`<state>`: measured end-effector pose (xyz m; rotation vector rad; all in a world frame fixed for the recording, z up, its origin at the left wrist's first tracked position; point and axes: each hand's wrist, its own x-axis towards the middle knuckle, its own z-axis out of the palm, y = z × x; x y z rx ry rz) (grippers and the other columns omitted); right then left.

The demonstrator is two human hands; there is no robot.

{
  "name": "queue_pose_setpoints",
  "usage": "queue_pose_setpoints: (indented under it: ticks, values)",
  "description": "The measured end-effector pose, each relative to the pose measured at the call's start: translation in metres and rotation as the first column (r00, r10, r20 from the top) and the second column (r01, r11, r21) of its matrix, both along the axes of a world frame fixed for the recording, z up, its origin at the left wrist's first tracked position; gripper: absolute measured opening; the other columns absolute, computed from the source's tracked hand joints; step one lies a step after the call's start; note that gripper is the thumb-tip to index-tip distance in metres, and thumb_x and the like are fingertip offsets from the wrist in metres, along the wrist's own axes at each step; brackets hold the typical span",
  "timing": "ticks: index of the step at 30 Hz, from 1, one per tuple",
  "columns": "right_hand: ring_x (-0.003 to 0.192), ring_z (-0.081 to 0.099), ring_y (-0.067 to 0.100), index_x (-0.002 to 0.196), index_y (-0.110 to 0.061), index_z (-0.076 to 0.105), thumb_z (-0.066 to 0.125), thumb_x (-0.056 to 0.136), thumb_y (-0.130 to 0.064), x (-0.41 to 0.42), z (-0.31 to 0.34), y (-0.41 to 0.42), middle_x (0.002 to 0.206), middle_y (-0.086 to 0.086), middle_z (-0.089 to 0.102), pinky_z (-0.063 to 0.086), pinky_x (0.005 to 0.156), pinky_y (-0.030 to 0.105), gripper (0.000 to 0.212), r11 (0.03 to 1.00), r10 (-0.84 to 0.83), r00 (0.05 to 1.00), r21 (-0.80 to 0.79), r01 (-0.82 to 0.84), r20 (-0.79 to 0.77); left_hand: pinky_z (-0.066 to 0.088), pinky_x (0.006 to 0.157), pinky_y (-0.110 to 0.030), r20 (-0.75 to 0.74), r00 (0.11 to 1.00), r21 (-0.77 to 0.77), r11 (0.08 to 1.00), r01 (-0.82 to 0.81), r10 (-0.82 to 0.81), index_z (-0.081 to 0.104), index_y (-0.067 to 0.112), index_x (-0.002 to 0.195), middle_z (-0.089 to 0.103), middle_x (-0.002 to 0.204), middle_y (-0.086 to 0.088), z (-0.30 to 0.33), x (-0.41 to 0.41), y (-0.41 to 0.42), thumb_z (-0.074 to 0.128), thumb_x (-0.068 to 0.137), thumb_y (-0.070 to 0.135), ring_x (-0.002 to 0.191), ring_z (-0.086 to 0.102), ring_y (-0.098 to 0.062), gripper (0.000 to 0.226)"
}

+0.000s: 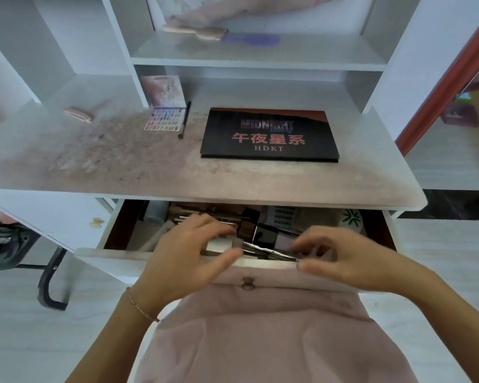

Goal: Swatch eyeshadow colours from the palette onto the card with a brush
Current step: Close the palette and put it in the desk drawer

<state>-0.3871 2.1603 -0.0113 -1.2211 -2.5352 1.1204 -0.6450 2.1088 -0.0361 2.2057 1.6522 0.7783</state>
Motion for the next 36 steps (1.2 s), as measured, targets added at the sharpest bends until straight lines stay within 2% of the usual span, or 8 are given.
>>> queue_pose_setpoints:
  ticks: [5, 11, 16, 20, 27, 32, 34, 36]
  values:
    - [0.081, 0.063, 0.003, 0.089, -0.035, 0.062, 0.05, 0.088, -0.025, -0.011, 0.025, 0.05, 0.084, -0.013, 0.069, 0.051, 0.074, 0.017, 0.015, 0.943, -0.262, 0.885, 0.091, 0.319, -0.385, 0.038, 0.075, -0.01, 0.096, 0.992, 0.141, 0.985, -0.099, 0.086, 0.063, 0.021, 0.105, 0.06, 0.093, 0.011, 0.03, -0.004, 0.059, 0.047, 0.085, 0.044, 0.083, 0.052, -0.001, 0.034]
    - [0.114, 0.046, 0.017, 0.128, -0.011, 0.047, 0.046, 0.092, -0.026, -0.016, 0.007, 0.136, 0.13, 0.009, 0.048, 0.035, 0.093, 0.024, 0.039, 0.716, -0.575, 0.778, 0.303, 0.628, -0.252, 0.032, 0.101, -0.033, -0.022, 0.935, 0.091, 0.932, -0.351, 0.354, 0.045, 0.012, 0.13, 0.043, 0.134, -0.01, 0.033, -0.007, 0.147, 0.049, 0.089, 0.037, 0.124, 0.037, -0.025, 0.048]
    - [0.134, 0.026, 0.027, 0.139, -0.011, 0.031, 0.043, 0.09, -0.041, -0.029, -0.012, 0.165, 0.147, 0.011, 0.03, 0.019, 0.112, 0.04, 0.059, 0.741, -0.556, 0.83, 0.423, 0.521, -0.046, 0.023, 0.109, -0.043, -0.132, 0.895, -0.087, 0.895, -0.438, 0.426, 0.033, 0.008, 0.135, 0.039, 0.139, -0.011, 0.011, -0.001, 0.178, 0.042, 0.087, 0.052, 0.13, 0.03, -0.025, 0.065]
    - [0.142, 0.001, 0.023, 0.145, -0.013, 0.013, 0.028, 0.092, -0.05, -0.028, -0.022, 0.16, 0.155, 0.01, 0.005, 0.002, 0.114, 0.034, 0.066, 0.759, -0.563, 0.817, 0.469, 0.452, 0.124, 0.018, 0.111, -0.041, -0.128, 0.893, -0.037, 0.898, -0.439, 0.432, 0.032, 0.009, 0.136, 0.042, 0.137, -0.009, 0.0, -0.001, 0.165, 0.036, 0.086, 0.057, 0.128, 0.034, -0.022, 0.069]
    - [0.142, -0.006, 0.02, 0.146, -0.018, 0.004, 0.008, 0.086, -0.057, -0.022, -0.022, 0.075, 0.155, 0.009, -0.002, -0.008, 0.11, 0.03, 0.071, 0.804, -0.508, 0.833, 0.469, 0.366, 0.219, 0.0, 0.114, -0.039, -0.058, 0.898, -0.047, 0.897, -0.439, 0.436, 0.03, 0.011, 0.14, 0.03, 0.148, -0.004, -0.001, 0.003, 0.083, 0.044, 0.085, 0.053, 0.141, 0.009, -0.021, 0.071]
    - [0.139, -0.018, 0.013, 0.143, -0.033, -0.001, 0.001, 0.081, -0.071, -0.021, -0.019, 0.034, 0.153, -0.004, -0.008, -0.021, 0.108, 0.034, 0.072, 0.831, -0.423, 0.878, 0.483, 0.277, 0.223, 0.033, 0.095, -0.038, 0.088, 0.775, 0.059, 0.774, -0.631, 0.625, 0.048, 0.013, 0.127, 0.044, 0.123, -0.012, -0.003, 0.006, 0.042, 0.064, 0.077, 0.045, 0.113, 0.04, -0.026, 0.061]
    - [0.135, -0.025, 0.013, 0.134, -0.045, -0.016, -0.006, 0.073, -0.073, -0.024, -0.017, 0.024, 0.146, -0.011, -0.02, -0.024, 0.107, 0.043, 0.068, 0.864, -0.288, 0.902, 0.494, 0.099, 0.323, 0.041, 0.085, -0.03, 0.245, 0.692, -0.071, 0.725, -0.685, 0.679, 0.044, 0.014, 0.127, 0.041, 0.12, -0.01, -0.001, 0.006, 0.033, 0.063, 0.079, 0.039, 0.1, 0.043, -0.017, 0.058]
    - [0.139, -0.017, 0.018, 0.135, -0.049, -0.012, -0.004, 0.075, -0.072, -0.03, -0.012, 0.02, 0.148, -0.009, -0.015, -0.022, 0.107, 0.046, 0.064, 0.858, -0.158, 0.908, 0.509, -0.068, 0.388, 0.037, 0.077, -0.02, 0.337, 0.65, -0.197, 0.726, -0.659, 0.681, 0.042, 0.017, 0.128, 0.044, 0.121, -0.004, -0.002, 0.003, 0.03, 0.059, 0.083, 0.035, 0.096, 0.043, -0.009, 0.052]
